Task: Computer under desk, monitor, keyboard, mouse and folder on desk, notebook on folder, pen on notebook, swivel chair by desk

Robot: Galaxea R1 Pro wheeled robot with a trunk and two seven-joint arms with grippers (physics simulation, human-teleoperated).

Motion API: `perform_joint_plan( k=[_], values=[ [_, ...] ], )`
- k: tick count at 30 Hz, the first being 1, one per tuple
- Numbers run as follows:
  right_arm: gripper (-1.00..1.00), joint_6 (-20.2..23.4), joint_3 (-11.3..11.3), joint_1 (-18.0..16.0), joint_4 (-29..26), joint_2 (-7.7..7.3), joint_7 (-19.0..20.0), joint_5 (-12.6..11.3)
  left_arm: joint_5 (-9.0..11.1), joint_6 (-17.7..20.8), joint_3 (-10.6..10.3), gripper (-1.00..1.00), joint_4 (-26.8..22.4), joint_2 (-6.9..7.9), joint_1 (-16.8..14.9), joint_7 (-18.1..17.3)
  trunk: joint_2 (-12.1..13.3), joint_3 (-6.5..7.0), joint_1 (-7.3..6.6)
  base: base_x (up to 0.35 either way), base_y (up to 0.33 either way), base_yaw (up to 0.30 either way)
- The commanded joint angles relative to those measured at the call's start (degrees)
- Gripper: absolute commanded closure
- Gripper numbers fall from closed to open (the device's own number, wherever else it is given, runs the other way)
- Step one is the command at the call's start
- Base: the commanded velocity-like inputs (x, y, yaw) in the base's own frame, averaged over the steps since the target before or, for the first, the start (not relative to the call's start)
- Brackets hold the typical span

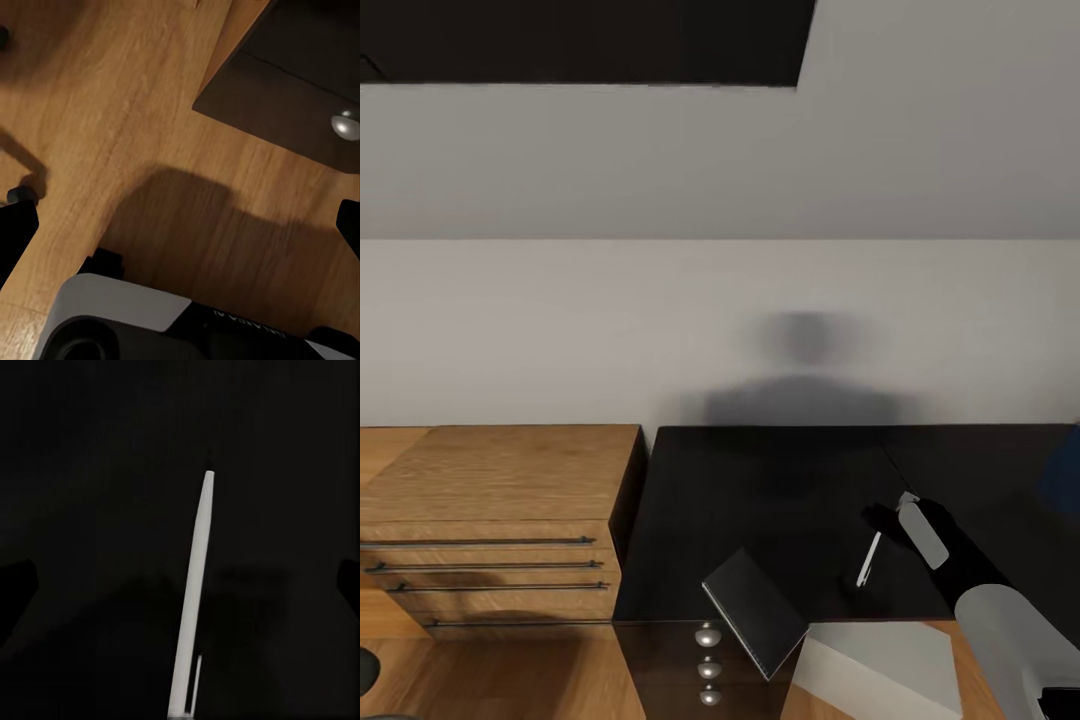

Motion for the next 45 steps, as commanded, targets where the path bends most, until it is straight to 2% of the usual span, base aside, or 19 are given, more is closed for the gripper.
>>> perform_joint_plan(
  k=[1,23,45],
  values=[
    [-1.0,0.1,0.2,0.0,-0.1,-0.03,-0.5,-0.6,0.5,0.0,0.1,-1.0,0.0,-0.03,0.0,-0.1,0.4,0.11,-0.22,0.0,0.0,0.0],
    [-1.0,0.2,0.2,0.1,0.0,0.08,-0.7,-0.5,0.5,-0.2,0.1,-1.0,0.0,-0.03,0.0,-0.1,0.8,0.29,-0.44,-0.012,0.0,0.0],
    [-1.0,0.1,0.3,0.1,0.3,0.25,-0.4,-0.6,0.5,-0.1,0.1,-1.0,0.0,-0.03,0.0,-0.1,0.8,0.29,-0.44,-0.292,0.0,0.0]
  ],
)
